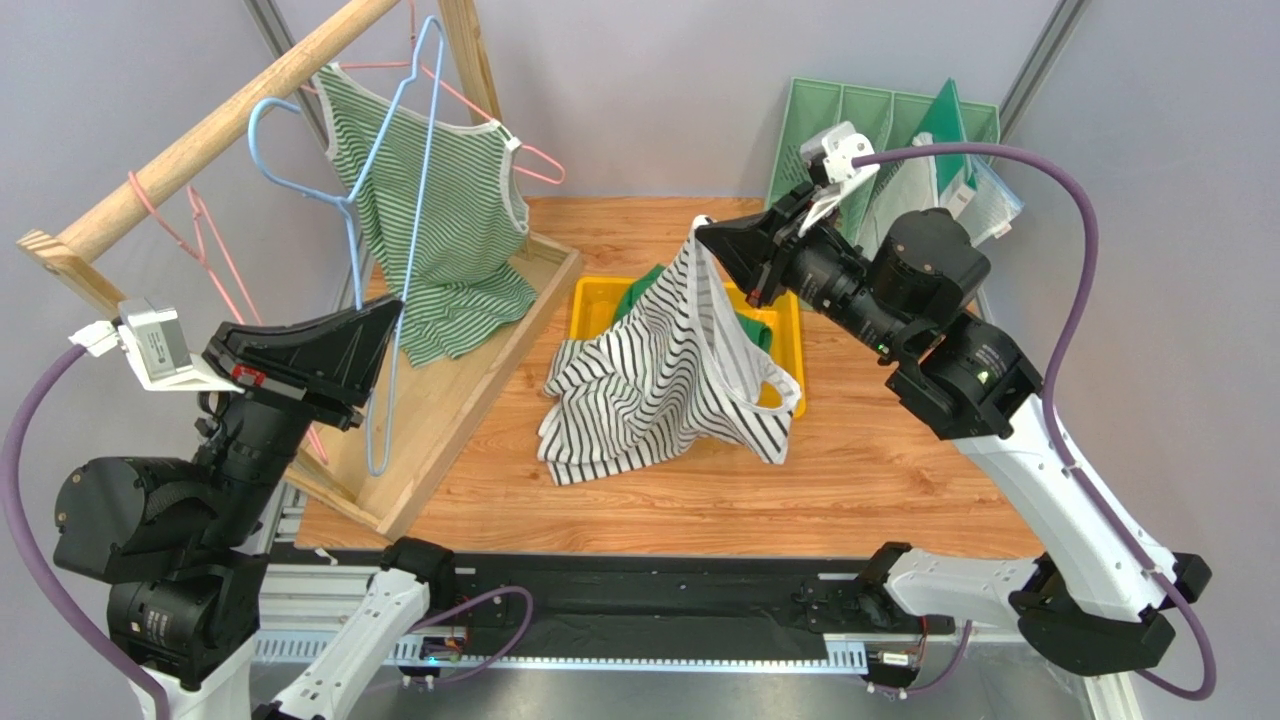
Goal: Remove the tank top from the hanger
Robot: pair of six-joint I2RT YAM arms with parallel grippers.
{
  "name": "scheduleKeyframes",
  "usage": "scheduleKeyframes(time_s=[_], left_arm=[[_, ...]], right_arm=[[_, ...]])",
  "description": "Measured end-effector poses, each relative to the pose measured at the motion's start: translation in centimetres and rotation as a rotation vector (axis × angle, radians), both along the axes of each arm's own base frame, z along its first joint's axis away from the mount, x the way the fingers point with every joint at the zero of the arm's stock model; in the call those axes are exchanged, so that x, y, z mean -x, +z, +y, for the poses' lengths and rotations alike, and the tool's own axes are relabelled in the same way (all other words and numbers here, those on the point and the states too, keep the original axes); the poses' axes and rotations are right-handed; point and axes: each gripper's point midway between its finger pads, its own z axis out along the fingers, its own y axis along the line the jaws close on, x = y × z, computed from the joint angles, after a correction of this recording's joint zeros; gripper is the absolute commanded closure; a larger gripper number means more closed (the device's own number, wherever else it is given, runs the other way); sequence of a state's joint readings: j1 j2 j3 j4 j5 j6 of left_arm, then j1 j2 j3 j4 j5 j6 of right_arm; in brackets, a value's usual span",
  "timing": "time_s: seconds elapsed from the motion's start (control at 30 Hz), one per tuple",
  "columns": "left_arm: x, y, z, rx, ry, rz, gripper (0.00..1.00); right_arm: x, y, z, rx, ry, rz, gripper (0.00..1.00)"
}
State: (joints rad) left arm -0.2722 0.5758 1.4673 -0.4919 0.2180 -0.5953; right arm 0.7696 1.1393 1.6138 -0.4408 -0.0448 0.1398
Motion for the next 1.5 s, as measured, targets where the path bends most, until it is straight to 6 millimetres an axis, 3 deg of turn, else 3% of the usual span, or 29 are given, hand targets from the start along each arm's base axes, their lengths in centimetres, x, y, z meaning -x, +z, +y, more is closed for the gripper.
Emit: scheduleKeyframes(time_s=[0.23, 0.43, 0.57, 0.7, 0.87, 0.97, 1.07, 1.1, 1.17, 1.27, 1.37, 1.5], left_arm=[[-0.1, -0.4, 0.0, -0.002, 0.002, 0.018, 1.0], [0.0, -0.7, 0.0, -0.005, 0.002, 0.027, 1.0], [0.3, -1.0, 0.1, -0.007, 0.002, 0.034, 1.0], [0.6, -1.2, 0.2, -0.009, 0.002, 0.039, 1.0], [0.6, -1.7, 0.2, -0.011, 0.002, 0.048, 1.0], [0.4, -2.2, 0.2, -0.015, 0.002, 0.061, 1.0], [0.3, -2.5, 0.1, -0.018, 0.002, 0.071, 1.0], [0.3, -2.6, 0.1, -0.018, 0.002, 0.073, 1.0], [0.4, -2.7, 0.1, -0.02, 0.002, 0.077, 1.0], [0.6, -2.9, 0.2, -0.021, 0.002, 0.081, 1.0], [0.8, -3.0, 0.3, -0.021, 0.002, 0.08, 1.0], [1.1, -3.1, 0.3, -0.021, 0.0, 0.079, 1.0]], right_arm=[[-0.7, -1.1, 1.7, 0.051, 0.056, -0.014, 1.0], [-2.8, -5.1, 5.9, 0.115, 0.147, 0.057, 1.0], [-4.8, -10.7, 9.2, 0.166, 0.198, 0.195, 0.99], [-5.1, -17.8, 11.8, 0.244, 0.243, 0.348, 0.97], [-3.9, -27.8, 15.6, 0.413, 0.276, 0.512, 0.88], [-2.1, -34.4, 17.2, 0.556, 0.281, 0.596, 0.8], [0.2, -39.5, 17.7, 0.691, 0.287, 0.644, 0.64], [0.7, -40.4, 17.7, 0.718, 0.288, 0.651, 0.51], [1.9, -42.0, 17.9, 0.77, 0.296, 0.66, 0.43], [2.6, -42.6, 18.0, 0.792, 0.306, 0.659, 0.22], [2.5, -42.6, 18.2, 0.805, 0.295, 0.629, 0.15], [2.1, -43.7, 18.5, 0.853, 0.244, 0.566, 0.12]])
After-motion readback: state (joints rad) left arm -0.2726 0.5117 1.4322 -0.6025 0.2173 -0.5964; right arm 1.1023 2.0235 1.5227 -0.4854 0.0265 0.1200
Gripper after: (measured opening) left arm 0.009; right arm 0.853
